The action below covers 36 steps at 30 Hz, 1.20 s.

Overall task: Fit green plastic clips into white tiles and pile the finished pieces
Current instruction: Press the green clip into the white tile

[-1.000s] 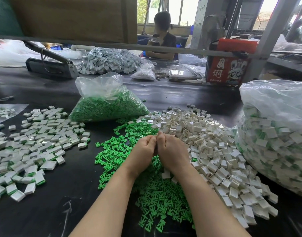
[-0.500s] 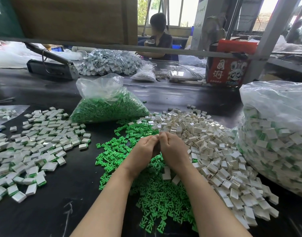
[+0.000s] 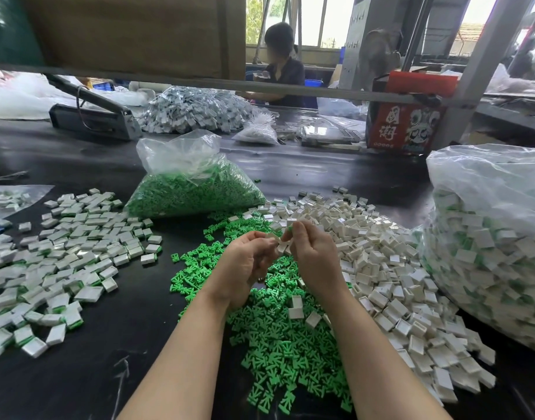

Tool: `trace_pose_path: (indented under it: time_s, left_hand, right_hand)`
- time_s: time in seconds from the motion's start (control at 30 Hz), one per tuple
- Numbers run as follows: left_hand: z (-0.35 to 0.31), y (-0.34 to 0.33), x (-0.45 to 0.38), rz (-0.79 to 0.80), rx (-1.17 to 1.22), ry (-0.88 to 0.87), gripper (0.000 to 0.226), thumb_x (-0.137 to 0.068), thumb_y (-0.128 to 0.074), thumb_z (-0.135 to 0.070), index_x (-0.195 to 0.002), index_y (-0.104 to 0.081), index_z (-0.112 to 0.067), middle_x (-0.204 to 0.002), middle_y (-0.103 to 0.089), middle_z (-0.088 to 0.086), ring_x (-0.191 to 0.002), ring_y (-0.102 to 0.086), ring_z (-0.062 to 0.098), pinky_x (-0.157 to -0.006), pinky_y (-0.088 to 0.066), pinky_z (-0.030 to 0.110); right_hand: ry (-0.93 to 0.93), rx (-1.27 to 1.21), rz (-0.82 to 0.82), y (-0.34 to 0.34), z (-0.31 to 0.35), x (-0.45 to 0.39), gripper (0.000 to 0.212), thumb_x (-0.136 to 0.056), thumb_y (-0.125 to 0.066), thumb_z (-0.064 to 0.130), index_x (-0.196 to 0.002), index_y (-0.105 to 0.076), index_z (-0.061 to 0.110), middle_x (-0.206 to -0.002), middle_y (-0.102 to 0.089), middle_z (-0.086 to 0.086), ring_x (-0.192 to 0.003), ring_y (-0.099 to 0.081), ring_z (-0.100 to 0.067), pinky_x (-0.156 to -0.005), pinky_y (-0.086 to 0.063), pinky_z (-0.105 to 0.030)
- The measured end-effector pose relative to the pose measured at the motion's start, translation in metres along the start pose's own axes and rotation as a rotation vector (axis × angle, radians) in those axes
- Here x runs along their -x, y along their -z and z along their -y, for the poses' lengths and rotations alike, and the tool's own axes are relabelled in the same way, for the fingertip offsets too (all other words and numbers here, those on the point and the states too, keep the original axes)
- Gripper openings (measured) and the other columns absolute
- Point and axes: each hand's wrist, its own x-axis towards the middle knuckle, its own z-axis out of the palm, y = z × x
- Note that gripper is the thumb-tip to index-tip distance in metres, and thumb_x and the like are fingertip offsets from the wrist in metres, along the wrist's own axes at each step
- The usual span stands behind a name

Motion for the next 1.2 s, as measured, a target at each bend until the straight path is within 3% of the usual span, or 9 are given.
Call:
trace_pose_path:
  time_s: [0.2, 0.33, 0.4, 0.5, 0.7, 0.83, 1.0, 1.13, 1.2]
  left_hand:
    - [-0.002, -0.001, 0.002, 0.046, -0.046, -0.034, 0.02, -0.087, -0.058, -0.032, -0.081, -0.049, -0.016, -0.066, -0.047, -0.001, -0.054, -0.041, 0.009, -0.048, -0.036, 0.017]
    - [-0.002, -0.006, 0.005, 0.091, -0.151, -0.092, 0.033, -0.092, -0.056, -0.044, -0.067, -0.05, -0.024, -0.06, -0.033, 0.003, -0.054, -0.018, 0.02, -0.048, -0.018, 0.029]
    - [-0.003, -0.008, 0.006, 0.11, -0.162, -0.102, 0.039, -0.091, -0.057, -0.053, -0.061, -0.05, -0.027, -0.056, -0.03, 0.0, -0.054, -0.014, 0.02, -0.046, -0.016, 0.027]
    - [-0.003, -0.009, 0.008, 0.105, -0.16, -0.101, 0.037, -0.09, -0.058, -0.052, -0.061, -0.055, -0.029, -0.056, -0.032, -0.006, -0.05, -0.021, 0.011, -0.044, -0.023, 0.018]
    - [-0.001, -0.007, 0.007, 0.049, -0.157, -0.089, 0.023, -0.09, -0.056, -0.04, -0.073, -0.07, -0.033, -0.066, -0.051, -0.009, -0.058, -0.041, 0.005, -0.05, -0.034, 0.014]
    - [-0.002, -0.005, 0.007, 0.126, -0.184, -0.122, 0.027, -0.087, -0.061, -0.051, -0.072, -0.067, -0.029, -0.055, -0.035, -0.008, -0.047, -0.024, 0.007, -0.042, -0.024, 0.015]
    - [0.0, -0.006, 0.006, 0.12, -0.257, -0.093, 0.039, -0.083, -0.063, -0.061, -0.083, -0.062, -0.022, -0.054, -0.03, -0.011, -0.046, -0.019, 0.007, -0.041, -0.023, 0.015]
    - [-0.001, -0.01, 0.008, 0.095, -0.337, -0.052, 0.045, -0.098, -0.042, -0.055, -0.062, -0.05, -0.028, -0.056, -0.029, -0.008, -0.048, -0.02, 0.009, -0.047, -0.026, 0.019]
    - [-0.001, -0.011, 0.009, 0.055, -0.391, -0.016, 0.045, -0.104, -0.03, -0.045, -0.065, -0.04, -0.026, -0.057, -0.031, -0.008, -0.048, -0.024, 0.008, -0.054, -0.027, 0.025]
  right_hand:
    - [-0.038, -0.084, 0.06, -0.001, 0.0, 0.0, 0.044, -0.104, -0.039, 0.033, -0.063, -0.044, 0.02, -0.057, -0.04, 0.004, -0.055, -0.036, -0.016, -0.058, -0.029, -0.039]
    - [-0.102, -0.227, 0.117, -0.002, 0.001, -0.001, 0.045, -0.105, -0.039, 0.029, -0.061, -0.043, 0.023, -0.054, -0.038, 0.01, -0.051, -0.032, -0.01, -0.054, -0.026, -0.035]
    - [-0.126, -0.288, 0.146, -0.001, 0.001, -0.001, 0.047, -0.103, -0.039, 0.026, -0.057, -0.047, 0.027, -0.053, -0.039, 0.012, -0.051, -0.032, -0.008, -0.055, -0.026, -0.031]
    - [-0.145, -0.328, 0.169, -0.001, 0.001, -0.001, 0.049, -0.101, -0.039, 0.019, -0.054, -0.049, 0.028, -0.053, -0.039, 0.012, -0.052, -0.033, -0.006, -0.057, -0.027, -0.029]
    - [-0.147, -0.358, 0.195, 0.0, 0.005, -0.001, 0.042, -0.103, -0.039, 0.014, -0.061, -0.042, 0.018, -0.053, -0.038, 0.01, -0.052, -0.033, -0.008, -0.055, -0.028, -0.025]
    - [-0.169, -0.407, 0.218, 0.001, 0.008, 0.001, 0.038, -0.103, -0.041, 0.013, -0.065, -0.043, 0.015, -0.054, -0.038, 0.01, -0.052, -0.034, -0.006, -0.053, -0.031, -0.02]
    - [-0.16, -0.416, 0.244, 0.001, 0.011, 0.002, 0.032, -0.103, -0.04, 0.011, -0.071, -0.046, 0.01, -0.057, -0.036, 0.006, -0.05, -0.033, -0.004, -0.048, -0.03, -0.015]
    - [-0.154, -0.399, 0.241, 0.001, 0.011, 0.002, 0.036, -0.103, -0.041, 0.011, -0.068, -0.044, 0.011, -0.055, -0.035, 0.007, -0.049, -0.031, -0.005, -0.048, -0.028, -0.017]
    - [-0.149, -0.379, 0.234, 0.001, 0.01, 0.002, 0.039, -0.103, -0.041, 0.012, -0.064, -0.043, 0.013, -0.052, -0.036, 0.009, -0.047, -0.031, -0.005, -0.048, -0.028, -0.017]
